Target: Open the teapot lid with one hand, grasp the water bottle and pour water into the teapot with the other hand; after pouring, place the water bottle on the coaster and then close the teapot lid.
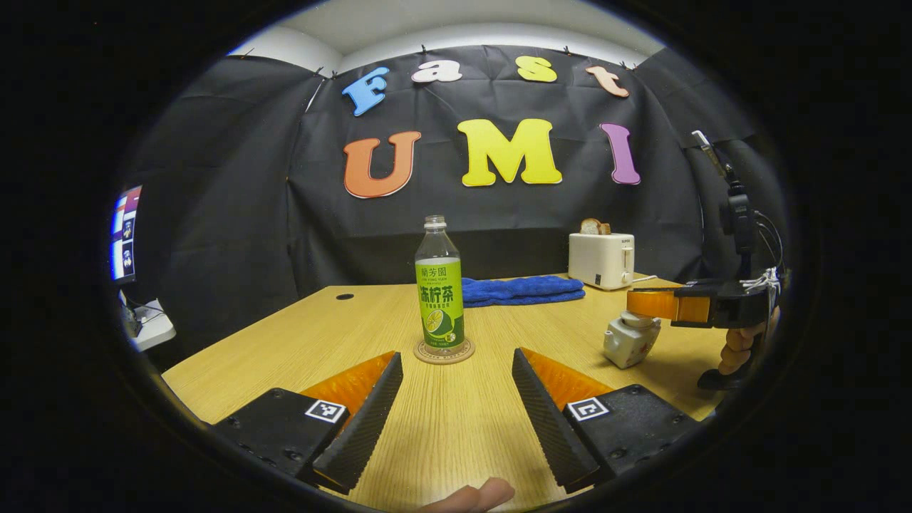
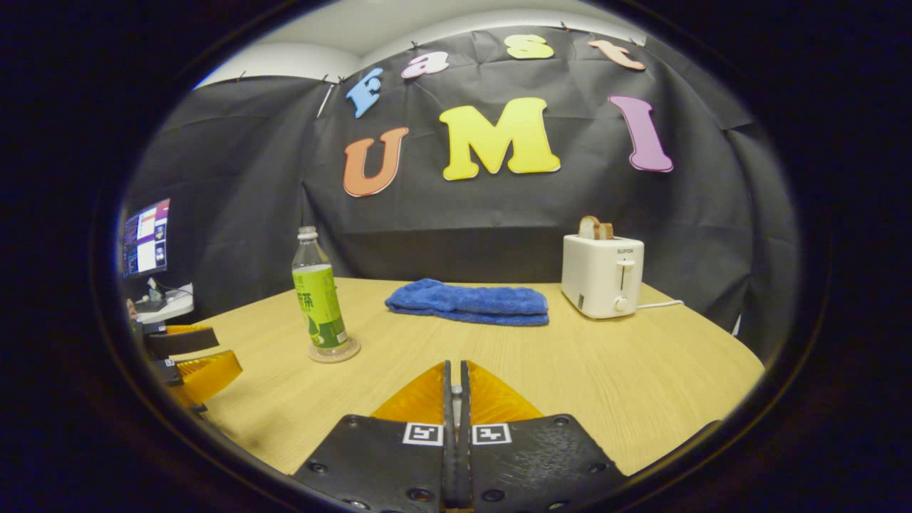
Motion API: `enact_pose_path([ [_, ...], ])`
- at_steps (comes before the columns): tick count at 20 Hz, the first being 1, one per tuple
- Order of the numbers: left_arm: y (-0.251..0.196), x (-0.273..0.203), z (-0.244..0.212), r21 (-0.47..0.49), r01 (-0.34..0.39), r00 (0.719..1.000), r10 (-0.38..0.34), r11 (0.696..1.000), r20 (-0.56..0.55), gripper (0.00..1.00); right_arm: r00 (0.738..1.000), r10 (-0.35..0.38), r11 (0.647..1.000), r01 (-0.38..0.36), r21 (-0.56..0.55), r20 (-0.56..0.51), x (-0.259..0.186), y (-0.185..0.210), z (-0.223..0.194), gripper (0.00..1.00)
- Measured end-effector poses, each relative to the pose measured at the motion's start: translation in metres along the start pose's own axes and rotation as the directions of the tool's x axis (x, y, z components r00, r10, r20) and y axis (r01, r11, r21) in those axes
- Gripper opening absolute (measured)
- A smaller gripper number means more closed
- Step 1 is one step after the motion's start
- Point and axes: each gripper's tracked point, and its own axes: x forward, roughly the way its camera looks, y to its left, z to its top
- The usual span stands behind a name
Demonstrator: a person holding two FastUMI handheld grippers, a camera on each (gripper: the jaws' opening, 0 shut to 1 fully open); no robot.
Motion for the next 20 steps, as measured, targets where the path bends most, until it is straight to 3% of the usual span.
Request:
enact_pose_path([
  [5, 0.005, -0.001, -0.005, -0.011, -0.008, 1.0, 0.008, 1.0, -0.021, 0.97, 1.0, 0.002, 1.0, -0.002, 0.003, -0.012, 0.003, 0.001, -0.004, 0.0],
  [9, 0.008, -0.003, -0.007, -0.016, -0.015, 0.999, 0.014, 1.0, -0.033, 0.97, 1.0, 0.006, 1.0, -0.006, 0.02, -0.014, -0.002, -0.003, -0.006, 0.06],
  [13, 0.009, -0.007, -0.006, -0.044, -0.012, 0.999, 0.01, 0.999, -0.045, 0.97, 1.0, 0.0, 1.0, 0.0, 0.017, 0.007, -0.015, -0.006, 0.004, 0.2],
  [14, 0.008, -0.009, -0.005, -0.047, -0.008, 0.999, 0.006, 0.999, -0.049, 0.97, 1.0, -0.003, 1.0, 0.002, 0.024, 0.018, -0.018, -0.008, 0.008, 0.28],
  [18, 0.018, -0.018, 0.009, -0.053, -0.028, 0.999, 0.026, 0.998, -0.033, 0.96, 0.997, 0.012, 0.999, -0.015, 0.04, 0.077, -0.045, -0.009, 0.031, 0.35],
  [20, 0.016, -0.022, 0.016, -0.059, -0.02, 0.999, 0.018, 0.998, -0.03, 0.97, 0.993, -0.006, 1.0, 0.004, 0.018, 0.122, -0.062, -0.016, 0.046, 0.47],
])
